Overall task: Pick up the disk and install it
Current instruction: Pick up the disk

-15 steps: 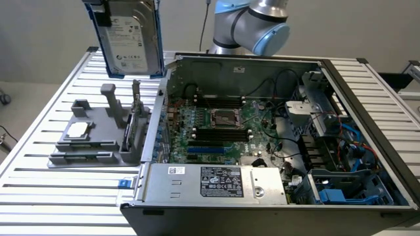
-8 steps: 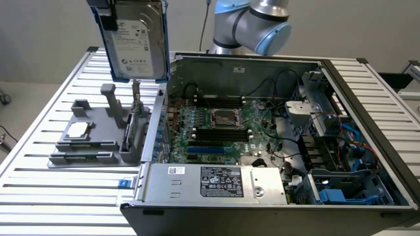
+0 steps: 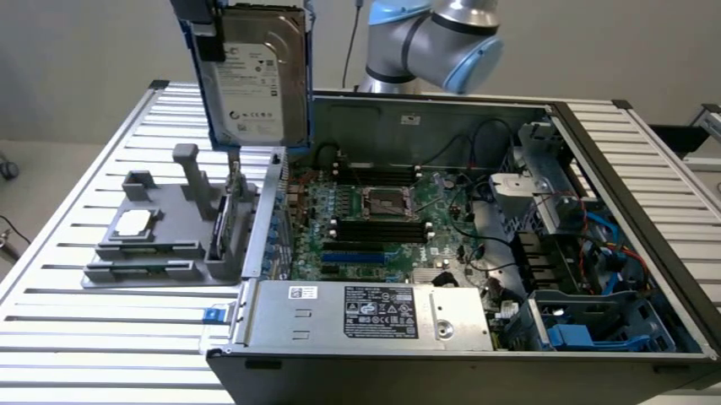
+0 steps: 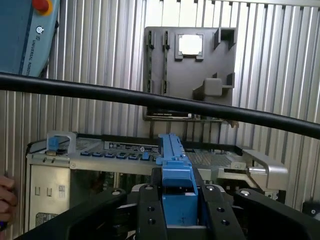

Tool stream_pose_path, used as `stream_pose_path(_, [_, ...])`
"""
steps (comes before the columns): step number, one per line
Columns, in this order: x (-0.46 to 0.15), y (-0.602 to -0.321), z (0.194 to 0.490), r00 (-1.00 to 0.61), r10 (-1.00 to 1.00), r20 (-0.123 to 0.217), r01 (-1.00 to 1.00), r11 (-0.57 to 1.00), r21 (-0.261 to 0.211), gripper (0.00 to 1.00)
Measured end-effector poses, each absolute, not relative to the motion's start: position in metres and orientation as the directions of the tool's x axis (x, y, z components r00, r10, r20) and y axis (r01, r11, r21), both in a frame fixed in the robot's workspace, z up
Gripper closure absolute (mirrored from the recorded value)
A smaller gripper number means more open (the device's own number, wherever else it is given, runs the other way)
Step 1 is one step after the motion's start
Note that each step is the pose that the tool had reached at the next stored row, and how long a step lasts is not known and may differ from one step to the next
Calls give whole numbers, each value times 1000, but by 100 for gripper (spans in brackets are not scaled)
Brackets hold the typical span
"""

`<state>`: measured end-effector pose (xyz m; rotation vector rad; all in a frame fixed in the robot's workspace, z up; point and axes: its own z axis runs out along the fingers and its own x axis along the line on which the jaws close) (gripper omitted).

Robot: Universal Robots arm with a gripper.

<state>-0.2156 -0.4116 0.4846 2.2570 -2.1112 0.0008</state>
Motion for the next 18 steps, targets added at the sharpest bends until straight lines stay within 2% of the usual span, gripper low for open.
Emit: stream_pose_path(18, [-139,-442,485,68,-997,33,-996,-66,64,67])
